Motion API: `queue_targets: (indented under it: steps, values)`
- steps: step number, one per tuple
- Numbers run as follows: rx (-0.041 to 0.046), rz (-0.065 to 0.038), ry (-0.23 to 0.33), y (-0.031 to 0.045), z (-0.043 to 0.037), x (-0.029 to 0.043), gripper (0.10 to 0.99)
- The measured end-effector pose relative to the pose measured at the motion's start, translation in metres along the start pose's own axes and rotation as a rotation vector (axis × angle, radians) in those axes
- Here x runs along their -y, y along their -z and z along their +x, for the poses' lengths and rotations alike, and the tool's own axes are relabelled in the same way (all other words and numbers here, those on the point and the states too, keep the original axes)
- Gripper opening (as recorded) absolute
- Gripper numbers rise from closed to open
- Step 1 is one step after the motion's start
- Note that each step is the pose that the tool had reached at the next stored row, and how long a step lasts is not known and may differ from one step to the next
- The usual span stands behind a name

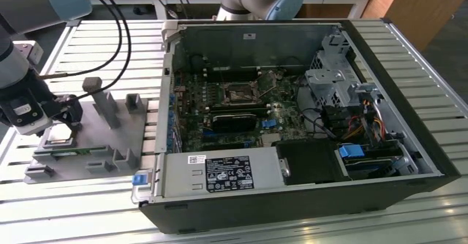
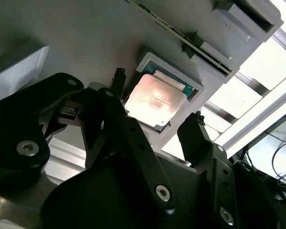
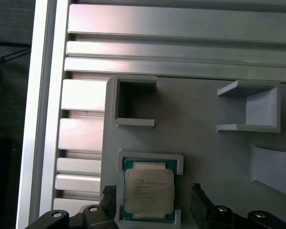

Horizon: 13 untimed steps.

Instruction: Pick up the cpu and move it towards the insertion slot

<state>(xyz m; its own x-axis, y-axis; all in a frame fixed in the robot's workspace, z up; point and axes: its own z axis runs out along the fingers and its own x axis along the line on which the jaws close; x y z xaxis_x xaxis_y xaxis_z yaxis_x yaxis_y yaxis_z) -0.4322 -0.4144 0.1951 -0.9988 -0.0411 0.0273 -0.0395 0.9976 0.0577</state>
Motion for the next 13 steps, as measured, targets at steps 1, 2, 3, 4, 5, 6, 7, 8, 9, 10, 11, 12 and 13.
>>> queue_targets:
  steps: [1, 2, 3, 4, 5, 6, 7, 8, 9, 10, 11, 12, 13]
  values:
    - [0.0000, 0.000, 0.000, -0.0010, 0.0000, 0.0001, 0.718]
    - [0.0000, 0.000, 0.000, -0.0019, 0.0000, 0.0001, 0.718]
    - [0.0000, 0.000, 0.000, -0.0028, -0.0001, 0.0002, 0.718]
    - [0.0000, 0.000, 0.000, -0.0037, -0.0001, 0.0002, 0.718]
    - [0.0000, 0.000, 0.000, -0.0046, -0.0001, 0.0003, 0.718]
    - [0.0000, 0.000, 0.000, -0.0053, 0.0000, 0.0003, 0.718]
    - [-0.0002, 0.000, 0.000, -0.0059, 0.0002, 0.0003, 0.718]
    - [-0.0001, 0.000, 0.000, -0.0064, 0.0004, 0.0004, 0.718]
    - [0.0000, 0.000, 0.001, -0.0066, 0.0006, 0.0003, 0.718]
    - [0.0000, 0.000, 0.001, -0.0067, 0.0008, 0.0003, 0.718]
    - [-0.0001, 0.000, 0.001, -0.0067, 0.0009, 0.0002, 0.702]
    - [-0.0002, 0.000, 0.001, -0.0068, 0.0010, 0.0001, 0.702]
    - [0.0000, 0.000, 0.001, -0.0070, 0.0010, 0.0001, 0.702]
